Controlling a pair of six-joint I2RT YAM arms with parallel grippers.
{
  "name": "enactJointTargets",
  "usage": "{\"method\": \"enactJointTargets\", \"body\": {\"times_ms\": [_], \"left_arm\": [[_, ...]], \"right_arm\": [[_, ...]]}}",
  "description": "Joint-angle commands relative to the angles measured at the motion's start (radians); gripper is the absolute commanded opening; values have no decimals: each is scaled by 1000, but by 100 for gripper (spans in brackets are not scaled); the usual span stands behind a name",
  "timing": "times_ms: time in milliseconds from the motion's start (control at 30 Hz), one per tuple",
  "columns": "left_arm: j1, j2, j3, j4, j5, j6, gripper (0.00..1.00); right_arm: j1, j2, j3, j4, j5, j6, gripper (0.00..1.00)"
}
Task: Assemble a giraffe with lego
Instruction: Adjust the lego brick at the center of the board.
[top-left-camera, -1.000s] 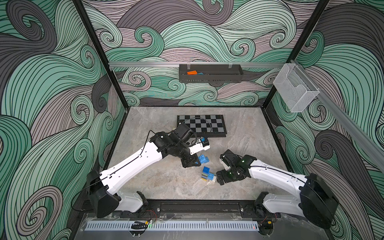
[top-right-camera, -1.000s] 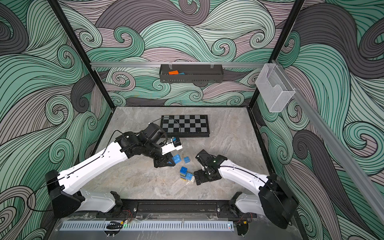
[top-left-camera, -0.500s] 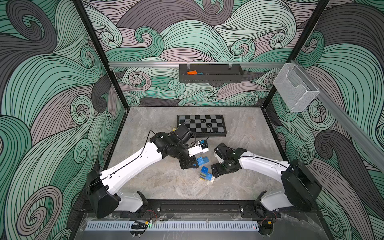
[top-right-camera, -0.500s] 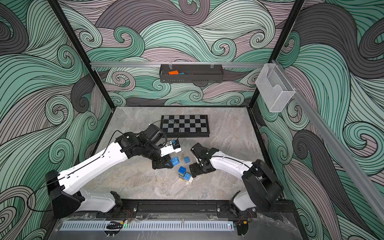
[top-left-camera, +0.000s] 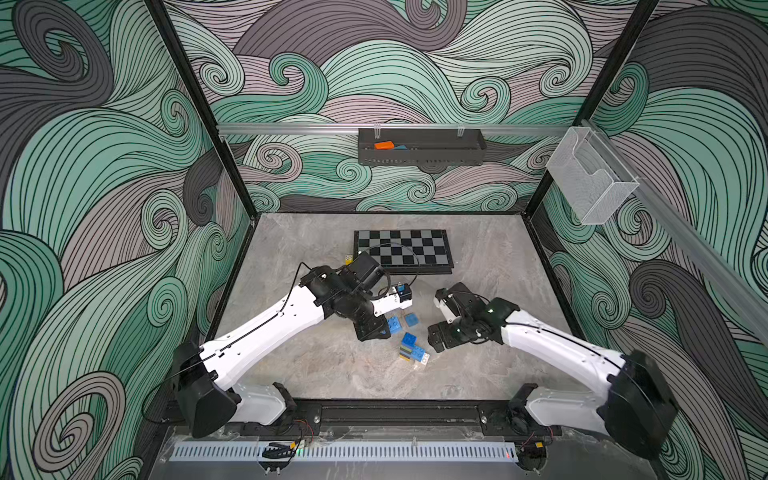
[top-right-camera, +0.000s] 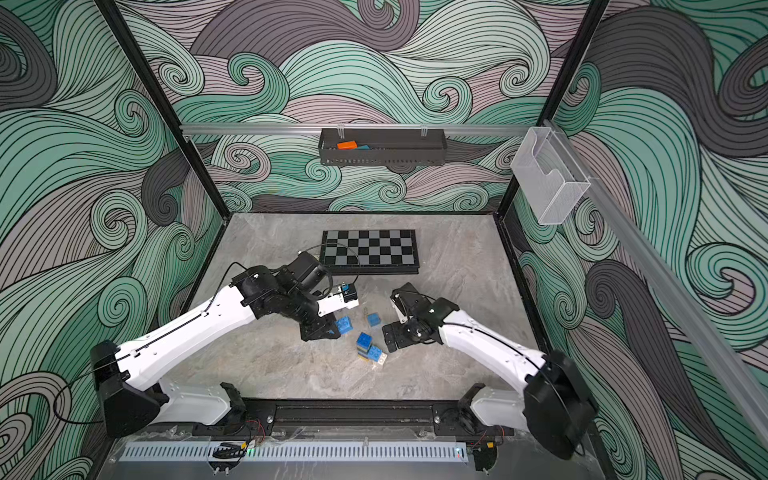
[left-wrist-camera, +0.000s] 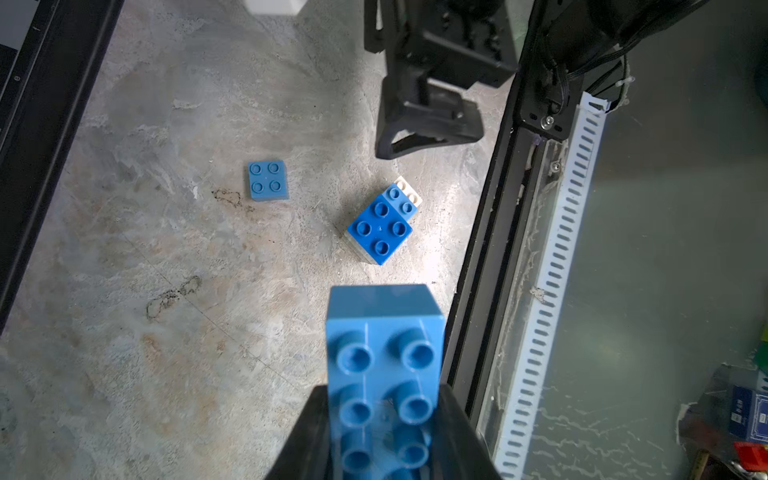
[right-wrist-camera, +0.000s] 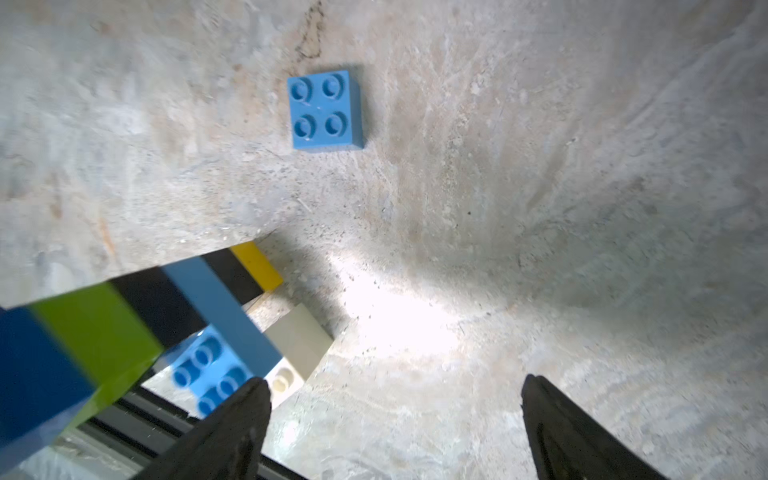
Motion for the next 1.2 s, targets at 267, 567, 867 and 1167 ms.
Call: {"method": "enactJointTargets", "body": {"times_ms": [267,567,867,1167], "left_arm": [[-5,3,4,9,40,9,0],[-6,-2,-1,9,53,-1,0],[-5,12,5,21,76,5,0],[-6,24,13,23,93,14,0]], "right_arm": [[164,34,2,-46,-38,149,97],[199,106,-35,40,-48,155,97],[196,152,-52,45,23,108,97],[121,182,-48,75,30,77,97]]}}
